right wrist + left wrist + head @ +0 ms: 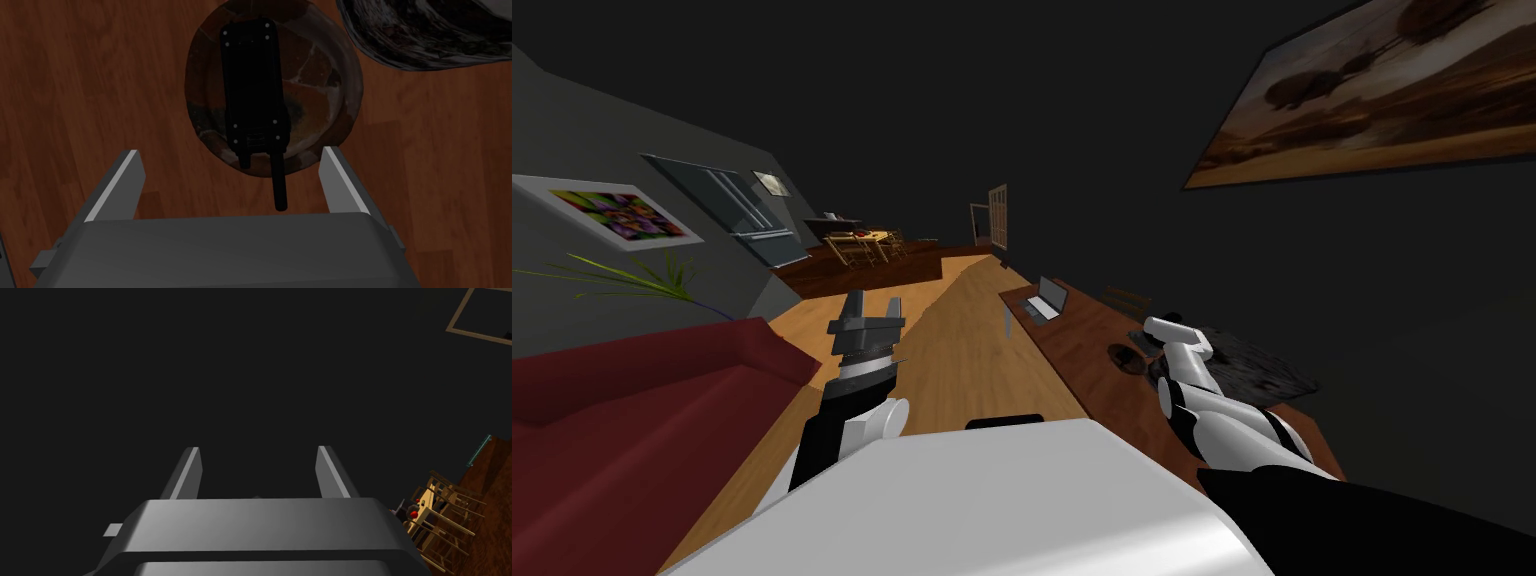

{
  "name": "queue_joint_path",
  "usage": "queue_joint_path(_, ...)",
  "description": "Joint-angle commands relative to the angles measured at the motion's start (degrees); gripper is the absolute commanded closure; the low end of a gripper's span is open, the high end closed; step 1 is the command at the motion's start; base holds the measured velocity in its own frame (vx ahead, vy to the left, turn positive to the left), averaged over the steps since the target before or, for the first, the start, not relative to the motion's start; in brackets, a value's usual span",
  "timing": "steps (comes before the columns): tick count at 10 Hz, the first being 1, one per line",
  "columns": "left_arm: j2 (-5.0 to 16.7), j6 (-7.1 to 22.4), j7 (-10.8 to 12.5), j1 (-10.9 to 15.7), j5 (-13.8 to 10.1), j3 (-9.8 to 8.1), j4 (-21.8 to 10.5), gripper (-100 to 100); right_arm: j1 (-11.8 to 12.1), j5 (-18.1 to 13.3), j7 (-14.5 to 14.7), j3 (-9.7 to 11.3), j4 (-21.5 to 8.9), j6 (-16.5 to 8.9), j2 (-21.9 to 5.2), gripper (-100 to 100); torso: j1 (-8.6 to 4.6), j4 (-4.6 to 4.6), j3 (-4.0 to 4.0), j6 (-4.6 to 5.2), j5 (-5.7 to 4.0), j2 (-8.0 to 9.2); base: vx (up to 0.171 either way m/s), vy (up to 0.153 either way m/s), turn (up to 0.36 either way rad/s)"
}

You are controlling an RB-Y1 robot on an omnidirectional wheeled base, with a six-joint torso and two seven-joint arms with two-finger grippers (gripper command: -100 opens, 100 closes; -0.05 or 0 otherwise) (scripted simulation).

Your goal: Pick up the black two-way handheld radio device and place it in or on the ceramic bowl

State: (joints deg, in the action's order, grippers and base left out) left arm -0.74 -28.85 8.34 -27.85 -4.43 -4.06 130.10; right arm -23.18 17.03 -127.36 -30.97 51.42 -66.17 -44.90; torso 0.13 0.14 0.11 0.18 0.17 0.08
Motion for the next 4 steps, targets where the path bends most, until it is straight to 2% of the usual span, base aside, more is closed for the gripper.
queue_joint_path(1,0.00,0.00,0.00,0.00,0.00,0.00,0.00,0,0.00,0.00,0.00,0.00,0.00,0.00,0.00,0,0.00,0.00,0.00,0.00,0.00,0.00,0.000,0.000,0.000)
queue_joint_path(4,0.00,0.00,0.00,0.00,0.00,0.00,0.00,0,0.00,0.00,0.00,0.00,0.00,0.00,0.00,0,0.00,-0.01,-0.03,0.00,0.00,-0.05,0.000,0.000,0.000)
